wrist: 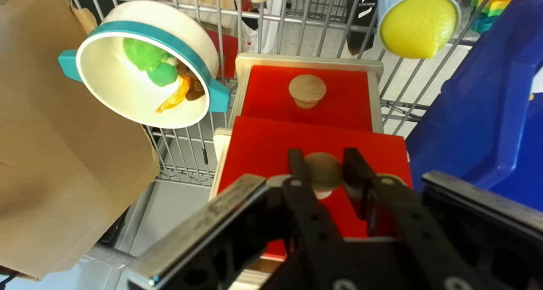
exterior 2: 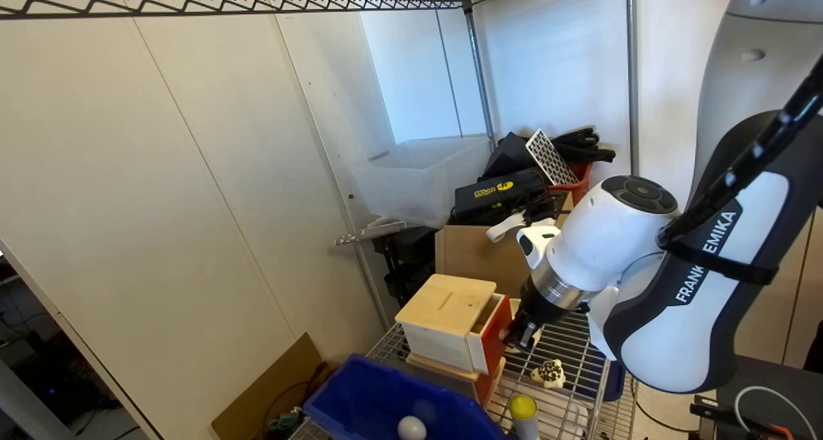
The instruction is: Open the top drawer
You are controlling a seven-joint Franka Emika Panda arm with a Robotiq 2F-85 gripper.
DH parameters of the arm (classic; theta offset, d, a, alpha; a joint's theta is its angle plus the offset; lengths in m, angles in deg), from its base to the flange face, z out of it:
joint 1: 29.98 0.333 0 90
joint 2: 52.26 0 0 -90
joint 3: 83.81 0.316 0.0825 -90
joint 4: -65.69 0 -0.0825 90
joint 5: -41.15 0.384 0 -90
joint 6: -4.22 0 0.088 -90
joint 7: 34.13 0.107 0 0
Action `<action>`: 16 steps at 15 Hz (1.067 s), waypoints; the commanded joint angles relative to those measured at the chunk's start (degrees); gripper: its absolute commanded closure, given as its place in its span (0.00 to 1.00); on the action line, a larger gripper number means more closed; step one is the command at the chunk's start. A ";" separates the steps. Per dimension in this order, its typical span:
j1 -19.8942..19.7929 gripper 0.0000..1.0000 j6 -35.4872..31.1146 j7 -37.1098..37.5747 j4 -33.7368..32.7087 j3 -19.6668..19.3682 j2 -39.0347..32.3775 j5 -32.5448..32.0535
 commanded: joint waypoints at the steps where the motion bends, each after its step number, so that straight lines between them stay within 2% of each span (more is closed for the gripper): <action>1: 1.29 0.93 -0.18 -0.45 0.83 -1.37 1.32 1.52; 16: 3.73 0.93 -0.33 -1.37 2.07 -2.86 1.67 1.69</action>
